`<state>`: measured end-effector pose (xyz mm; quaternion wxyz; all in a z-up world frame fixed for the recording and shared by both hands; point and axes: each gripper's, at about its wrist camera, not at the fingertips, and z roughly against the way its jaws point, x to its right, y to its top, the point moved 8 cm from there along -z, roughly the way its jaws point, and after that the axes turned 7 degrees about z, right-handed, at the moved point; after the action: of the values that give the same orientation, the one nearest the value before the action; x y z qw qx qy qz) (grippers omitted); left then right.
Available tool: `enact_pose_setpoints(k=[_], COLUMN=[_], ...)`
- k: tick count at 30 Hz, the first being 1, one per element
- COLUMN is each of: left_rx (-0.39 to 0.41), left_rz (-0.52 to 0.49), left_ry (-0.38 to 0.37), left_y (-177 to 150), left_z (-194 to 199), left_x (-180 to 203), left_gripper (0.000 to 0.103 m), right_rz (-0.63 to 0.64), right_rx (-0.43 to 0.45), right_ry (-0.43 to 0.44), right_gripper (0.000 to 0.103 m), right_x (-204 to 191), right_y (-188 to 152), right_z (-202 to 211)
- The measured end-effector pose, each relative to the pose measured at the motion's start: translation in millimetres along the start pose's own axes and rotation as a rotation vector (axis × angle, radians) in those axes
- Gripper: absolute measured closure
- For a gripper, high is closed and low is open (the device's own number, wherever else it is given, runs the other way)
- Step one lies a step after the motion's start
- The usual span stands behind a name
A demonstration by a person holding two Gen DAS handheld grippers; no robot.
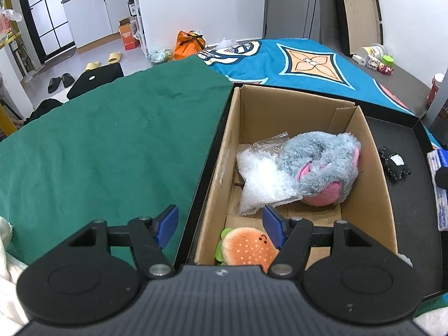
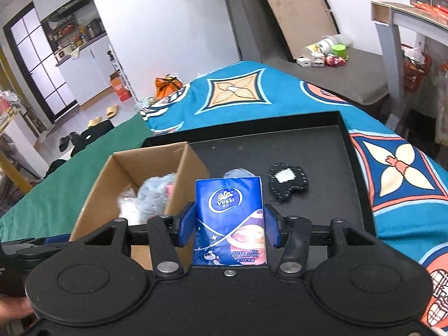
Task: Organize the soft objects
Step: 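Carry the tissue pack over the cardboard box with the right tool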
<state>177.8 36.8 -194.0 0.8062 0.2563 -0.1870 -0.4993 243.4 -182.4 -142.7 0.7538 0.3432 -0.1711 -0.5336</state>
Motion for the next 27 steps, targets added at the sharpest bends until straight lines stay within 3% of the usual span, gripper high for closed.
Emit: enact_pose_setpoints(k=[6, 20, 27], left_rx=[0.005, -0.004, -0.033], left_rz=[0.013, 0.081, 0.114], left_ry=[-0.033, -0.112, -0.147], left_y=[-0.2, -4.3, -12.7], left_z=[2.0, 1.6, -3.2], left_x=[-5.7, -20.4, -26.9], left_gripper=[0.039, 0.052, 0.077], right_rz=[0.02, 0.07, 0.089], right_rx=[0.008, 0.017, 0.018], right_ry=[0.032, 0.07, 0.084], right_gripper=[0.053, 0.053, 0.053], right_x=[-22.2, -68.9, -88.6], right_y=[5.5, 13.1, 11.8], right_z=[2.7, 0.4, -1.2])
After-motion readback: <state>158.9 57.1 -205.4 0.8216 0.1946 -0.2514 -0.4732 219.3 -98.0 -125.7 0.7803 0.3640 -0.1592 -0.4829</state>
